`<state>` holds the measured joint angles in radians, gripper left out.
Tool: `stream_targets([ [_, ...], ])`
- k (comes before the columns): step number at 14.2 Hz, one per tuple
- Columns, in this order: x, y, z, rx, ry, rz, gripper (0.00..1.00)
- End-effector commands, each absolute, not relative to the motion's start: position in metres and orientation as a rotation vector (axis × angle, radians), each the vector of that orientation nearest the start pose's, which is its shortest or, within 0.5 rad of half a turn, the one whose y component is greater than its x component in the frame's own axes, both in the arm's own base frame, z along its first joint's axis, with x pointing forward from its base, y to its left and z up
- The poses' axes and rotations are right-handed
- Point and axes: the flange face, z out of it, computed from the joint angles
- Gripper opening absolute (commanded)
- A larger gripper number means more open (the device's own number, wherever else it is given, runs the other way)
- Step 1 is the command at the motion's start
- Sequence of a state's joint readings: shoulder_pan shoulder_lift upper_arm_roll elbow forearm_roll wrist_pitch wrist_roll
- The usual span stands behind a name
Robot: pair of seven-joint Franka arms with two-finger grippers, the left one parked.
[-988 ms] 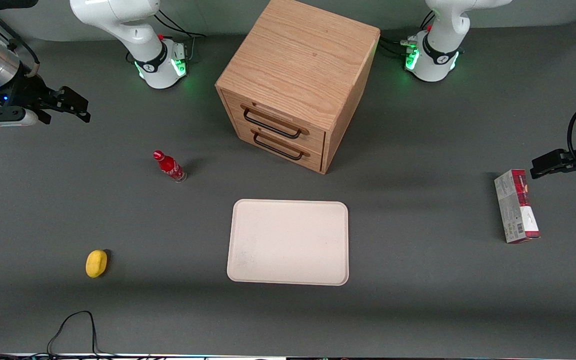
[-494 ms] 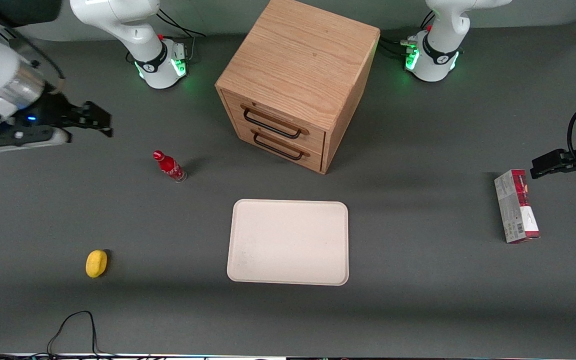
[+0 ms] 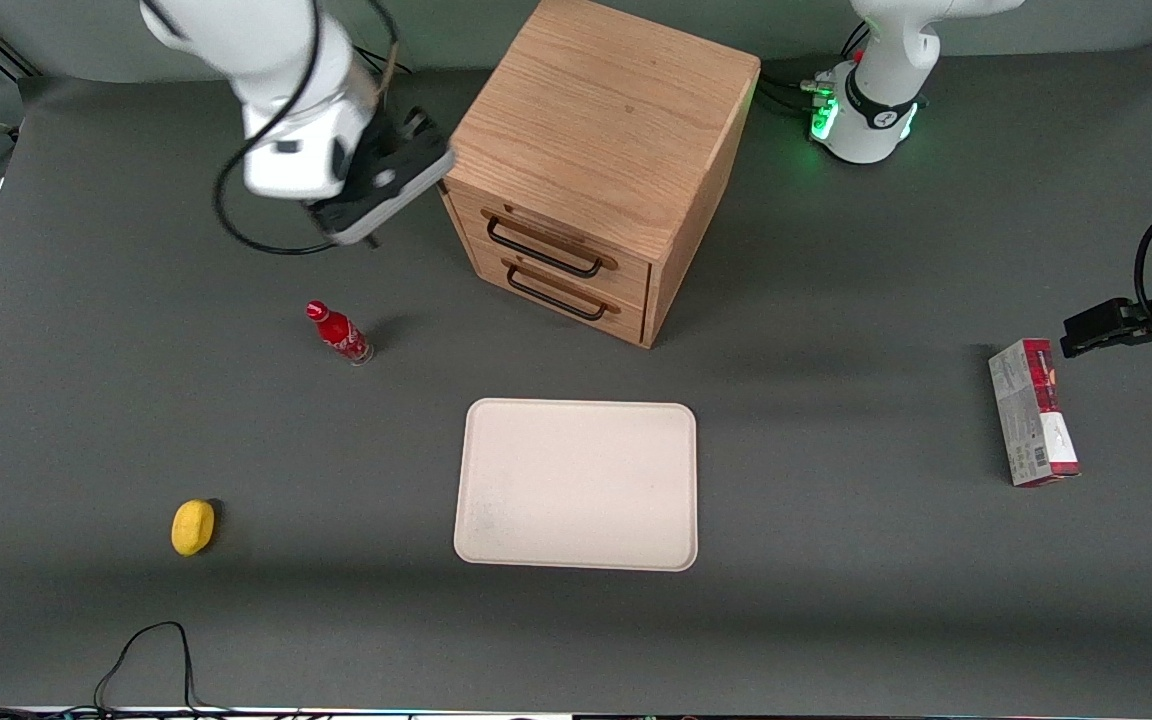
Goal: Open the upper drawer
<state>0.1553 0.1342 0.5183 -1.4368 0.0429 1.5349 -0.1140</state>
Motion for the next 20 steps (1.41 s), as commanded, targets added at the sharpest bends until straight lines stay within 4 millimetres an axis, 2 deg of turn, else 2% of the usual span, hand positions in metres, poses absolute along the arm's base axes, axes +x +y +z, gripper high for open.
stream_targets([
  [1,0.479,0.368,0.61,-2.605,-1.316,0.14,1.0],
  [3,0.474,0.376,0.607,-2.541,-1.309,0.168,1.0],
  [4,0.477,0.378,0.594,-2.524,-1.321,0.201,1.0],
  [7,0.492,0.392,0.533,-2.46,-1.371,0.288,1.0],
  [8,0.491,0.397,0.513,-2.451,-1.378,0.297,1.0],
  [13,0.486,0.405,0.46,-2.438,-1.398,0.284,1.0],
  [15,0.482,0.409,0.443,-2.444,-1.4,0.268,1.0],
  [20,0.477,0.415,0.422,-2.465,-1.461,0.263,1.0],
])
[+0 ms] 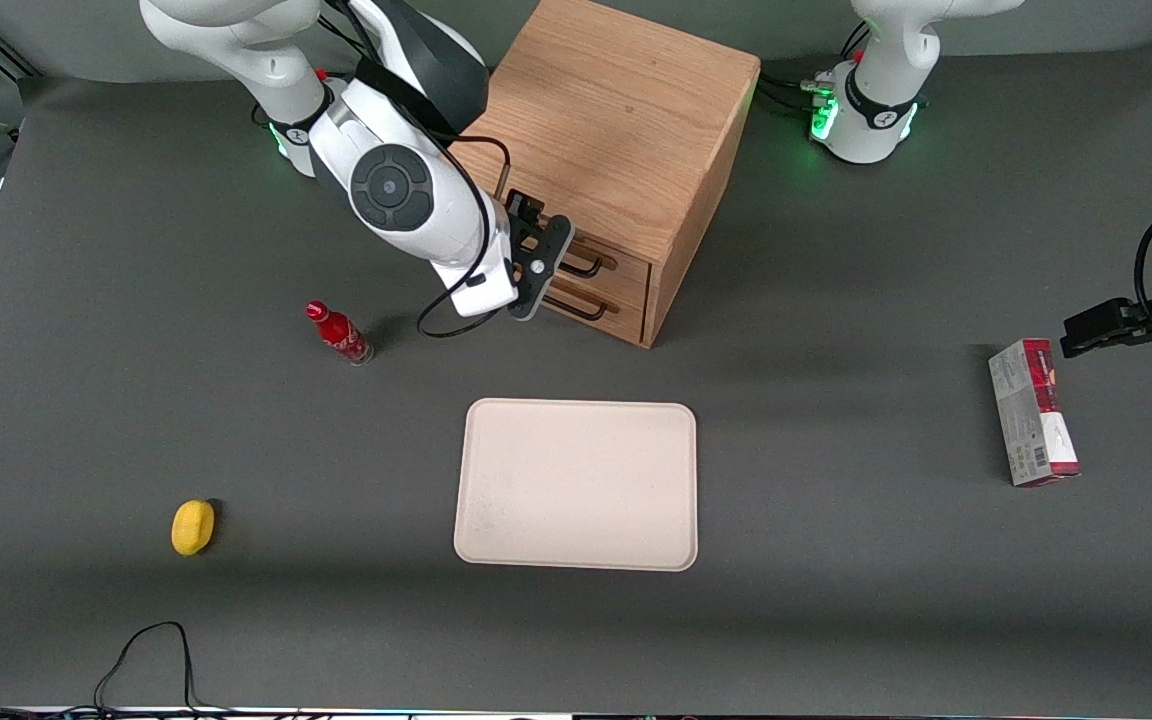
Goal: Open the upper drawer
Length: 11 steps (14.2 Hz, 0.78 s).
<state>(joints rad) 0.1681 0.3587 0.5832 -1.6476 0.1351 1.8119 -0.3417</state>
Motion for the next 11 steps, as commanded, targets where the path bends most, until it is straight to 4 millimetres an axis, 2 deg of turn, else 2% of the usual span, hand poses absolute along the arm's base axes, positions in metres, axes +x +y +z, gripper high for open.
stream_targets([
  [1,0.477,0.415,0.418,-2.47,-1.464,0.251,1.0],
  [9,0.49,0.414,0.38,-2.498,-1.521,0.229,1.0],
  [11,0.494,0.415,0.384,-2.501,-1.529,0.21,1.0],
])
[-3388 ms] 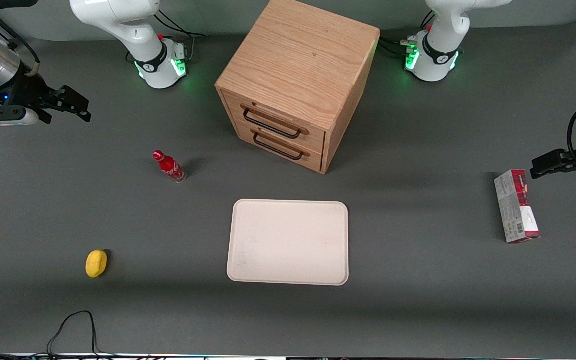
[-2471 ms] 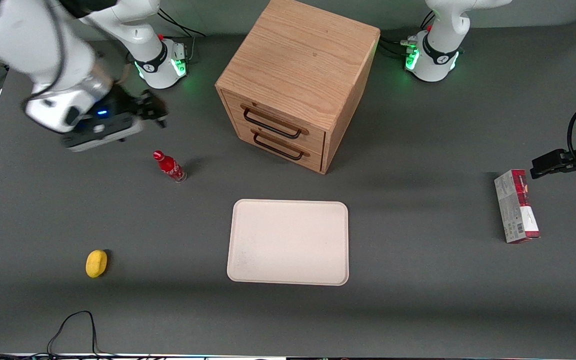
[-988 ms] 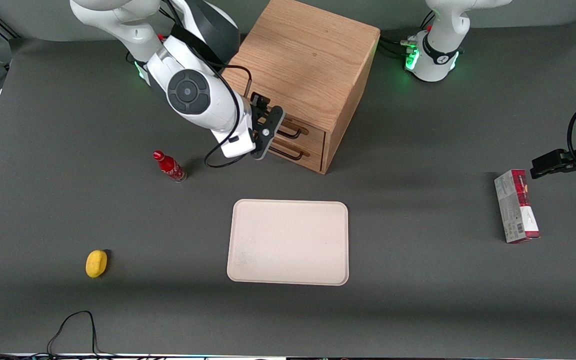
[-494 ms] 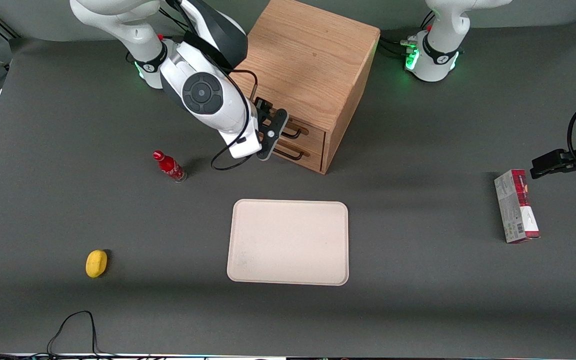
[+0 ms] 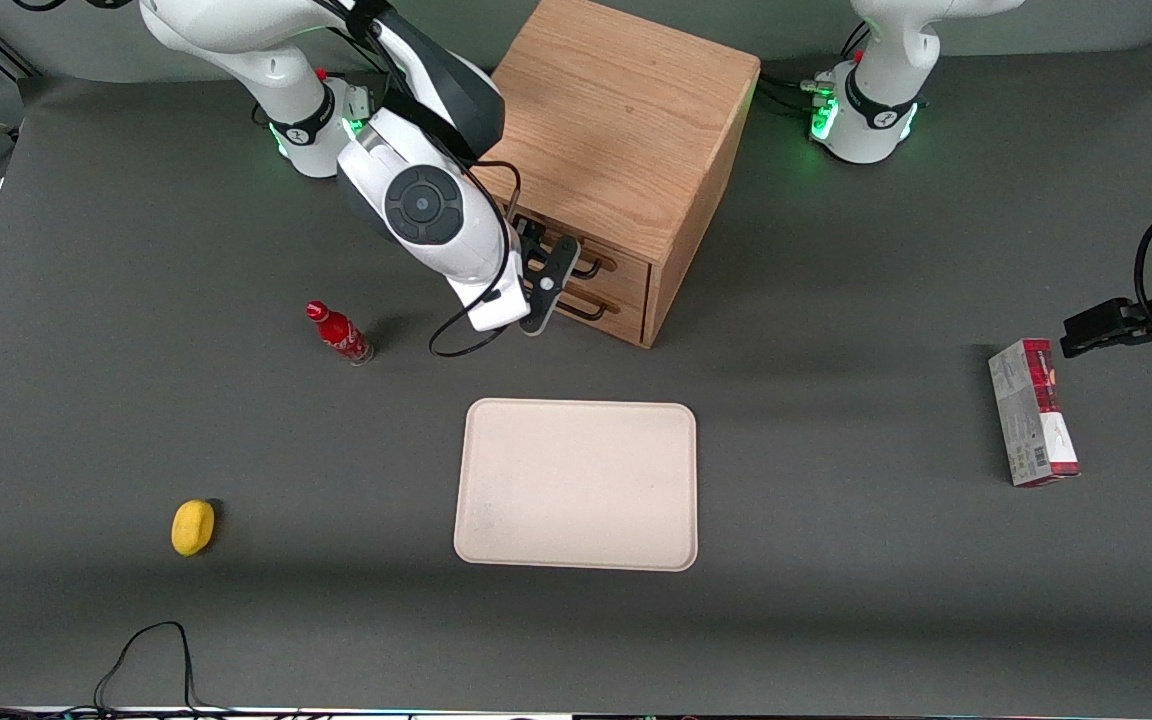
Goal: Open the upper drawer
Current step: 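Pull the handle outward with the right gripper, sliding the drawer open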
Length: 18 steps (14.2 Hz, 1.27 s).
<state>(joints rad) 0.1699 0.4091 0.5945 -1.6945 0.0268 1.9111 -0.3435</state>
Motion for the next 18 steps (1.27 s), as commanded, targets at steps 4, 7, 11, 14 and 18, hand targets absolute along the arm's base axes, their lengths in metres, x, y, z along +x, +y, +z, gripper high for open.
stream_targets([
  [4,0.531,0.408,0.391,-2.509,-1.575,0.142,1.0],
  [7,0.571,0.388,0.387,-2.525,-1.587,0.131,1.0],
  [11,0.63,0.338,0.382,-2.524,-1.625,0.141,1.0],
  [14,0.659,0.31,0.386,-2.528,-1.651,0.098,1.0],
  [18,0.668,0.3,0.401,-2.561,-1.636,0.056,1.0],
])
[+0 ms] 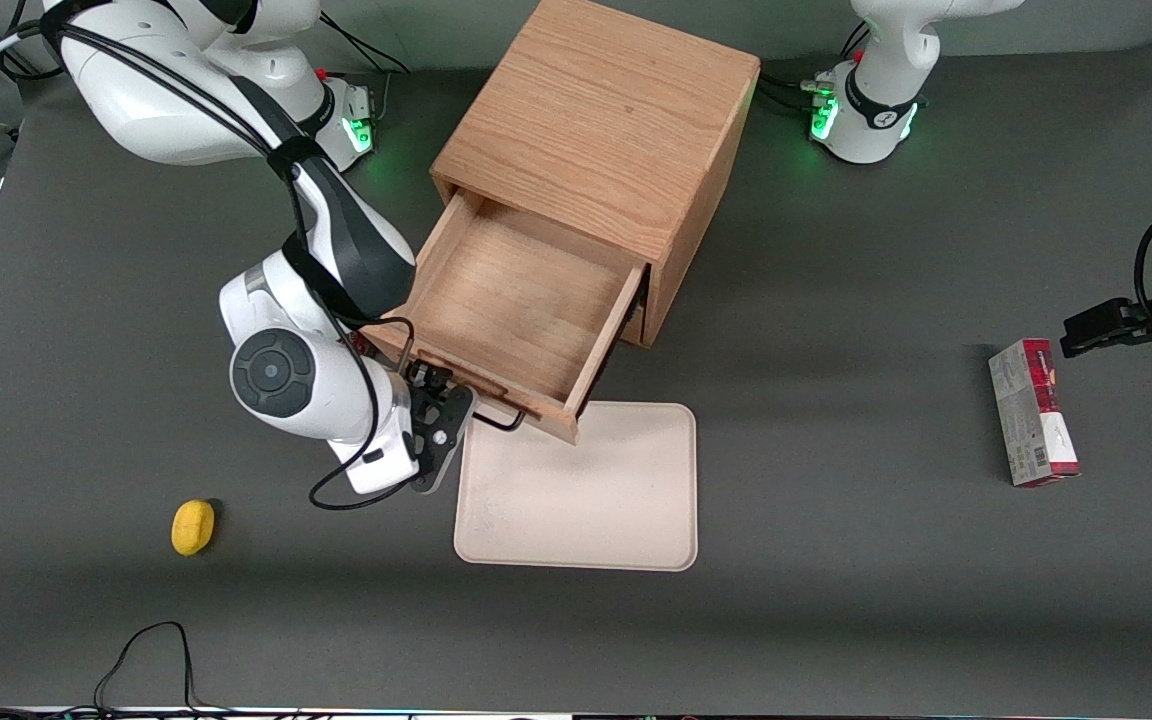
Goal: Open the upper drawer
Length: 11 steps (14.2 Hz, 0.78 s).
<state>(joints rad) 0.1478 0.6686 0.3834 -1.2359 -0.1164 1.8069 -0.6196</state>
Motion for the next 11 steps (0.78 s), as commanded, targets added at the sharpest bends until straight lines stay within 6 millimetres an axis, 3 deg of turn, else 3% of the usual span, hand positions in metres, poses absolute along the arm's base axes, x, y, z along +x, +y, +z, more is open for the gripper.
stream_targets([
  [1,0.667,0.299,0.407,-2.567,-1.636,0.045,1.0],
  [4,0.672,0.277,0.439,-2.629,-1.614,0.0,1.0],
  [6,0.667,0.264,0.493,-2.655,-1.567,-0.085,1.0],
  [8,0.663,0.213,0.542,-2.701,-1.4,-0.127,1.0],
  [9,0.654,0.178,0.558,-2.719,-1.276,-0.041,1.0],
  [11,0.631,0.125,0.57,-2.817,-1.049,0.088,1.0],
])
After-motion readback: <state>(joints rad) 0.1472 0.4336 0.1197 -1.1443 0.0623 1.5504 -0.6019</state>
